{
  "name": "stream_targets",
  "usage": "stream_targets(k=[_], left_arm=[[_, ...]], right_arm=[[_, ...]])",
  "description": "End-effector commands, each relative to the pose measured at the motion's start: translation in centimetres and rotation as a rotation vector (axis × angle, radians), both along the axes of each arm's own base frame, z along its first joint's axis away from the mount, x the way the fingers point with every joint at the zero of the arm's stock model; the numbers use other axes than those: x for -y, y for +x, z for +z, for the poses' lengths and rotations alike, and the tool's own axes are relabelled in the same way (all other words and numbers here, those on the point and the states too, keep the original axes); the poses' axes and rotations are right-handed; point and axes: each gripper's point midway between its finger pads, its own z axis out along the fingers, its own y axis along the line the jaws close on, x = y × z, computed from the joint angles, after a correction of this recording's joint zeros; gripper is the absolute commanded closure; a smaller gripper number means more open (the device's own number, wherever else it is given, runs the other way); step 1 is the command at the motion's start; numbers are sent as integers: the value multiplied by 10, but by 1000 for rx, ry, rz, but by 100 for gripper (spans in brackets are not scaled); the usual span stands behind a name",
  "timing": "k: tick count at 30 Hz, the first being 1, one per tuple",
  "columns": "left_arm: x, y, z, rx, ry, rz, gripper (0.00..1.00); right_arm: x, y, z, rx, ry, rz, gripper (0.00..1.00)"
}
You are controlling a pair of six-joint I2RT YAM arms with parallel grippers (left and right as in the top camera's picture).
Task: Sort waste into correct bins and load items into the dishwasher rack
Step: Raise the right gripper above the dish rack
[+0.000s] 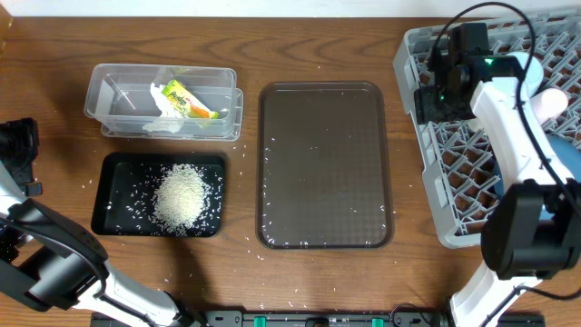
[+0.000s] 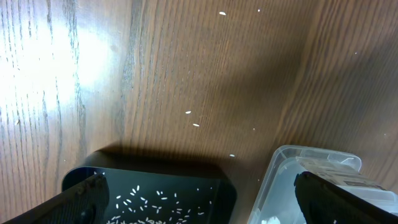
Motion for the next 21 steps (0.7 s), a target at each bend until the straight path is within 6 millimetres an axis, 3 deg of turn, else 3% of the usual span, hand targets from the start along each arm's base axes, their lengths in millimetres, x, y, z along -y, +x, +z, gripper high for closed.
stream_targets(k=[1, 5, 10, 12, 17, 21], left_arm=[[-1, -2, -1, -8, -1, 6, 2], [-1, -2, -1, -8, -1, 6, 2], [-1, -2, 0, -8, -1, 6, 2], [-1, -2, -1, -8, -1, 6, 2], [-1, -2, 0, -8, 0, 6, 2], [-1, -2, -1, -8, -1, 6, 2]], right_arm=[[-6, -1, -15, -33, 14, 50, 37], [-9, -3, -34, -84, 28, 54, 55], [-11, -7, -52, -134, 41, 51, 61], [-13, -7, -52, -135, 55, 47, 67], [-13, -4, -52, -124, 68, -11, 71], [-13, 0, -51, -112, 81, -68, 86]])
